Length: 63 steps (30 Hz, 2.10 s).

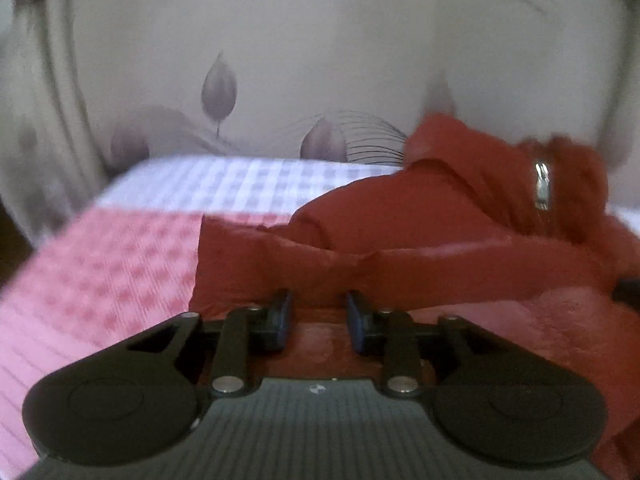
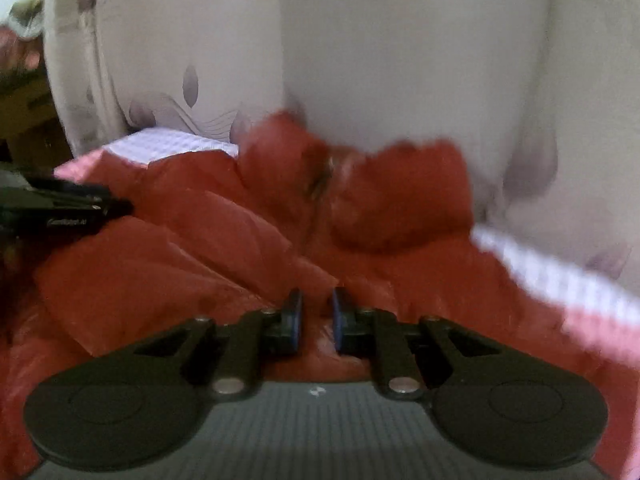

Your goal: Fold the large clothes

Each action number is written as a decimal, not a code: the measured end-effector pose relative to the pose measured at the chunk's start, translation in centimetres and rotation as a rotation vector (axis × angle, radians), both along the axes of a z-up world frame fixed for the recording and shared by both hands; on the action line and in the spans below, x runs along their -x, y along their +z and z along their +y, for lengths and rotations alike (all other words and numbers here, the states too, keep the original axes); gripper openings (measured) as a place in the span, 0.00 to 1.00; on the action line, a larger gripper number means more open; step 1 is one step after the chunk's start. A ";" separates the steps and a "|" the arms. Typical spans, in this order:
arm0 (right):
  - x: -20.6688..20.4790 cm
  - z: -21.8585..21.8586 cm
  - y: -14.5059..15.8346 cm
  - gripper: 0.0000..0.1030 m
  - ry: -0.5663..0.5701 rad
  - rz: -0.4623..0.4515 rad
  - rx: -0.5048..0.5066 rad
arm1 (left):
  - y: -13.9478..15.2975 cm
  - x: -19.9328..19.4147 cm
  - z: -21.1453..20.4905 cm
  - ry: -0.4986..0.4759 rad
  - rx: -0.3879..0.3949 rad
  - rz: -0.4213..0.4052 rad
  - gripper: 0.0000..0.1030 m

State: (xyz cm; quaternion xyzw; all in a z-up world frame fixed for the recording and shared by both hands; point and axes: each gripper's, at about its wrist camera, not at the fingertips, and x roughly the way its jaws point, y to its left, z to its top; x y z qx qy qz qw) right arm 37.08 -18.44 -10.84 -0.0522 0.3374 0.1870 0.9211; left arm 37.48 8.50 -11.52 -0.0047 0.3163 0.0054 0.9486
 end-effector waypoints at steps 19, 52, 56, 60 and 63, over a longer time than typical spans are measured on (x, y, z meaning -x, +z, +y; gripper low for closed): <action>1.9 -1.4 1.2 0.16 -0.065 0.015 -0.072 | 2.0 3.3 0.5 -0.012 0.006 -0.077 0.34; 36.7 -13.0 -3.3 0.45 -0.267 0.117 -0.626 | -3.3 32.1 9.4 -0.156 0.348 0.044 0.44; 36.8 -13.4 -3.3 0.25 -0.265 0.106 -0.626 | -2.9 32.4 10.3 -0.206 0.376 0.022 0.31; 37.0 -14.4 -3.3 0.22 -0.255 0.100 -0.669 | -2.3 32.4 9.4 -0.215 0.337 -0.001 0.41; 36.2 -14.6 -3.5 0.34 -0.273 0.136 -0.663 | -2.2 32.0 8.4 -0.216 0.316 0.015 0.83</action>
